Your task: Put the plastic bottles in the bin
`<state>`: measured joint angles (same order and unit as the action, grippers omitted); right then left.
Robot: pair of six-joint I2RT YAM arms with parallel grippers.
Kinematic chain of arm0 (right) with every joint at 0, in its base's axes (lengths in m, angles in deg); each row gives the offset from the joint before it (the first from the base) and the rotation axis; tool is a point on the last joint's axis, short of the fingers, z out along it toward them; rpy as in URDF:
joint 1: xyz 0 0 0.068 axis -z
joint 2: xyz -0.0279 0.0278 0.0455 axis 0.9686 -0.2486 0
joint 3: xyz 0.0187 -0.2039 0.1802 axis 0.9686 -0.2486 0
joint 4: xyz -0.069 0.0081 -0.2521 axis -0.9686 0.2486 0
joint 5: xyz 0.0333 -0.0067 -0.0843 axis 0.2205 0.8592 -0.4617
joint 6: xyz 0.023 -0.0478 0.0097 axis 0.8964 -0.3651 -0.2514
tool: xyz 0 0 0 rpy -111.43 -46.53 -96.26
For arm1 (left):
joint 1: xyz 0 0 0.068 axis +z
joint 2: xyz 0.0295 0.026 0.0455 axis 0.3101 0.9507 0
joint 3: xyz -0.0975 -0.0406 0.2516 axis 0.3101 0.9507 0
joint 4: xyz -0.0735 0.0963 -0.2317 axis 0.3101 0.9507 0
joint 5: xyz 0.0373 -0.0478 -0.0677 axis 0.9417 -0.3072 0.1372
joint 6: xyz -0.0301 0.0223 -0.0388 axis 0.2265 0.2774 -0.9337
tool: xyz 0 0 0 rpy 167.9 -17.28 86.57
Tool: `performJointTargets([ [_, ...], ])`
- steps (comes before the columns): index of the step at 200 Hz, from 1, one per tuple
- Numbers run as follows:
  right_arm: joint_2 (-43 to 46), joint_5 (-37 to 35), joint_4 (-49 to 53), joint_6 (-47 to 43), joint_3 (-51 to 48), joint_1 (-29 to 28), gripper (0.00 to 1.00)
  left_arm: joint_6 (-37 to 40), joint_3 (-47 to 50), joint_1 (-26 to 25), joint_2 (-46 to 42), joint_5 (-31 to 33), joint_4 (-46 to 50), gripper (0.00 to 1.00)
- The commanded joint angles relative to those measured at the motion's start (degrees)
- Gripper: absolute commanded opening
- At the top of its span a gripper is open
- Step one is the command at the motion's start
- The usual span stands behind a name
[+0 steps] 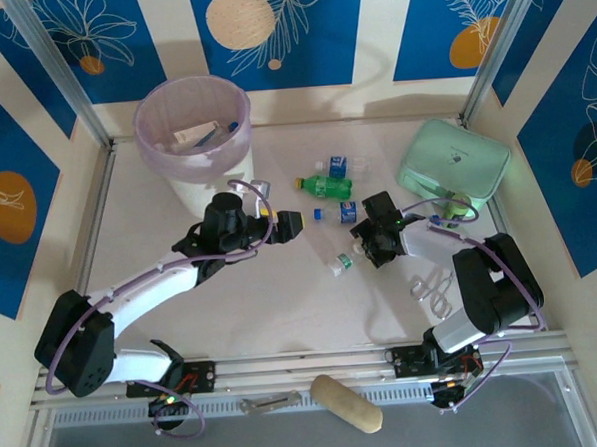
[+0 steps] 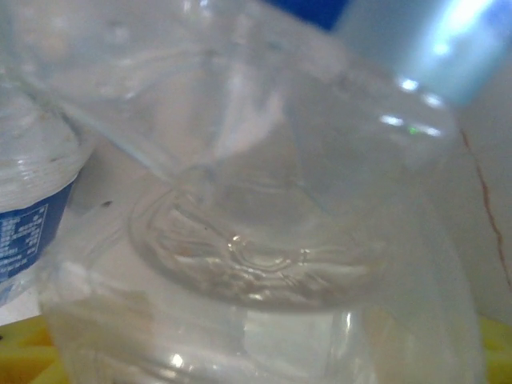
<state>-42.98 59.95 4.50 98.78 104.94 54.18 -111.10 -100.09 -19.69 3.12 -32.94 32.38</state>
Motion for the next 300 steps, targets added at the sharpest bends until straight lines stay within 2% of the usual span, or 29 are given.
performJointTargets([
  [1, -1.27, -0.90, -5.40, -0.98, -0.13, 0.01, 0.60, 1.07, -1.72, -0.65, -0.23, -0.15, 0.34, 1.00],
  [32, 1.45, -0.96, -5.74, -2.82, -0.76, -0.09, 0.49, 0.73, -1.50, -0.64, -0.23, -0.19, 0.17, 1.00],
  [75, 8.52, 0.66, -9.17, -11.23, -1.49, -1.02, 0.46, 0.46, -1.67, -0.58, 0.68, -0.93, 0.15, 1.00],
  [141, 19.10, 3.95, -7.74, -22.95, 3.49, -1.47, 0.44, -0.25, -5.66, -1.90, 7.54, -12.82, -1.86, 1.00],
  [182, 18.57, 10.60, -6.84, -24.45, 8.61, -1.68, 0.44, 1.15, -9.81, -4.52, 11.69, -17.10, -1.25, 1.00],
  [253, 13.92, 20.71, -9.44, -24.34, 12.79, -6.17, 0.43, 2.82, -10.39, -5.20, 11.73, -14.49, -1.26, 0.96],
  [300, 11.03, 22.70, -10.59, -23.35, 13.86, -8.87, 0.43, 3.63, -9.33, -5.21, 10.47, -12.28, -1.22, 0.88],
])
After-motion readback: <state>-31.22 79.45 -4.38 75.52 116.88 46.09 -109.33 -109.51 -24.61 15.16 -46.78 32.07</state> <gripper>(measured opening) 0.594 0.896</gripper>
